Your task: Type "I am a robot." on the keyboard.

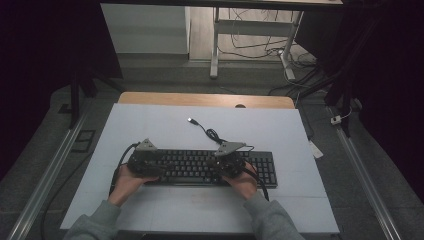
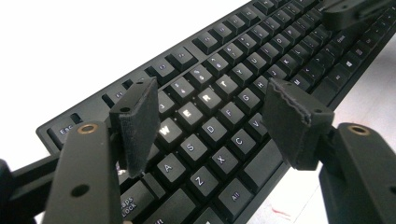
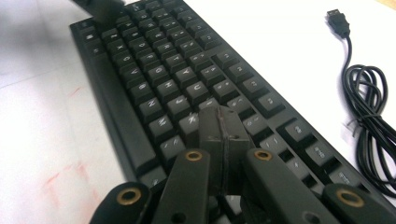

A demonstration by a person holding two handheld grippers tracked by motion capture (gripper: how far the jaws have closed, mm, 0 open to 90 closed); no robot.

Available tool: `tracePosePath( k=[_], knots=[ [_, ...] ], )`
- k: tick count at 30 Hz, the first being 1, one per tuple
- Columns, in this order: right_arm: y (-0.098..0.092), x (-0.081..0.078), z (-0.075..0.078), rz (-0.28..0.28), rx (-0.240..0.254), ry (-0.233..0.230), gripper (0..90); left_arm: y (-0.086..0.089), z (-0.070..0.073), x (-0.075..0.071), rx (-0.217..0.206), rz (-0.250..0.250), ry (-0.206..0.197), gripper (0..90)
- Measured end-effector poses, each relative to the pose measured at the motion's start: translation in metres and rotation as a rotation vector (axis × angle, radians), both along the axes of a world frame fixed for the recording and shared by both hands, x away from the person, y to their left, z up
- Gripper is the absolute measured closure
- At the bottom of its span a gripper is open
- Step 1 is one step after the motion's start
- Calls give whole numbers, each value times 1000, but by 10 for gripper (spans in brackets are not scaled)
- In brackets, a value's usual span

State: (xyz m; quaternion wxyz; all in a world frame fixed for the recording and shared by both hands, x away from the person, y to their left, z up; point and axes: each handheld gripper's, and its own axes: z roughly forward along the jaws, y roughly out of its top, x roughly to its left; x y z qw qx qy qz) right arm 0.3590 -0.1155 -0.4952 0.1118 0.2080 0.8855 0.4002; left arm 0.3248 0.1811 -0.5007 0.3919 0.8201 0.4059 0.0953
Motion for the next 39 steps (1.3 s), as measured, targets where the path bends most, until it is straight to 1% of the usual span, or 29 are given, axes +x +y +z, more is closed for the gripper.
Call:
tracePosePath(
  k=[4, 11, 13, 16, 19, 23, 25, 28, 30, 33, 34, 35, 39],
  knots=[
    [8, 6, -4, -12, 4, 6, 897, -1, 0, 0, 3, -3, -1, 359],
    [16, 14, -10, -18, -17, 0, 897, -1, 0, -1, 7, -3, -3, 359],
    [18, 17, -11, -20, -6, -1, 897, -2, 0, -1, 10, -5, -4, 358],
    [20, 19, -13, -23, -11, 5, 897, -2, 0, -1, 13, -5, -4, 357],
    [21, 20, -17, -25, -32, 14, 897, -2, 0, -1, 14, -4, -6, 355],
    [22, 20, -18, -26, -33, 15, 897, -2, 0, 0, 16, -4, -4, 354],
    [23, 19, -20, -33, -53, 12, 898, -2, -1, 0, 21, -4, -3, 352],
    [23, 19, -20, -34, -43, 11, 898, -2, -1, -1, 21, -6, -5, 352],
    [22, 18, -19, -33, -43, -4, 898, -2, 0, -1, 21, -4, -8, 352],
    [20, 17, -14, -33, -23, -16, 898, -2, 0, -1, 19, 0, -9, 352],
    [18, 16, -13, -36, -22, -15, 898, -1, 0, -1, 19, 2, -10, 352],
    [17, 16, -12, -32, -6, -13, 898, -1, 0, -1, 18, 3, -11, 352],
    [7, 14, -8, -39, 10, -10, 898, -1, 0, -1, 17, 5, -14, 352]
  ],
)
